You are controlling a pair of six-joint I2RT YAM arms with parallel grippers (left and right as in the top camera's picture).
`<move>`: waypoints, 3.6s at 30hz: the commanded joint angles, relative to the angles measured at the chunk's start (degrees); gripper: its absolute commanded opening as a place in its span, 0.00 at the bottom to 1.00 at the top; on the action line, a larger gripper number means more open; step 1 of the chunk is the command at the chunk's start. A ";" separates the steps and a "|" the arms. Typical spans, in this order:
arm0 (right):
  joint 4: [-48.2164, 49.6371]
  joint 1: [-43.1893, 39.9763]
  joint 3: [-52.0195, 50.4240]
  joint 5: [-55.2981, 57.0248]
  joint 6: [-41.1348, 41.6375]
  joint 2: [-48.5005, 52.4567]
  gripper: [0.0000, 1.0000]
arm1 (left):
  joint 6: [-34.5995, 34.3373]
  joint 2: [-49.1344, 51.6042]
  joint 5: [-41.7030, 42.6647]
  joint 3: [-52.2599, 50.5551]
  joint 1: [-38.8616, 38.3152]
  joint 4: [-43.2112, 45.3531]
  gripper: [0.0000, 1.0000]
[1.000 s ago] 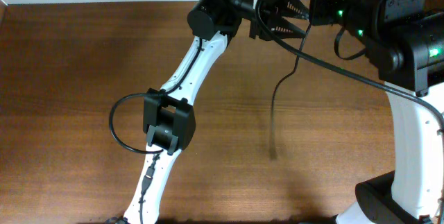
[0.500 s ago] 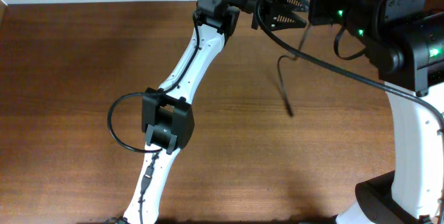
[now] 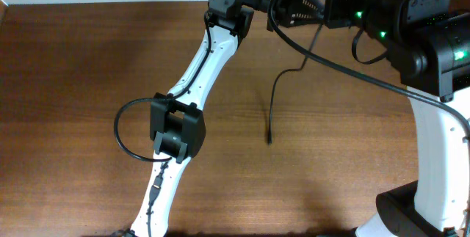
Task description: Untangle cables
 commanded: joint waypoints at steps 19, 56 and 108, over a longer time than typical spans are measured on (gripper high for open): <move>0.28 -4.46 0.48 -7.56 8.02 1.29 1.00 | -21.38 -6.88 0.48 4.28 12.72 10.67 0.00; 9.94 2.03 0.33 -7.04 49.62 14.01 0.89 | -23.74 -13.99 0.48 4.37 15.96 10.27 0.00; -7.10 -5.14 0.31 10.08 12.55 -6.05 0.04 | -29.16 -21.81 0.48 2.91 29.07 7.21 0.00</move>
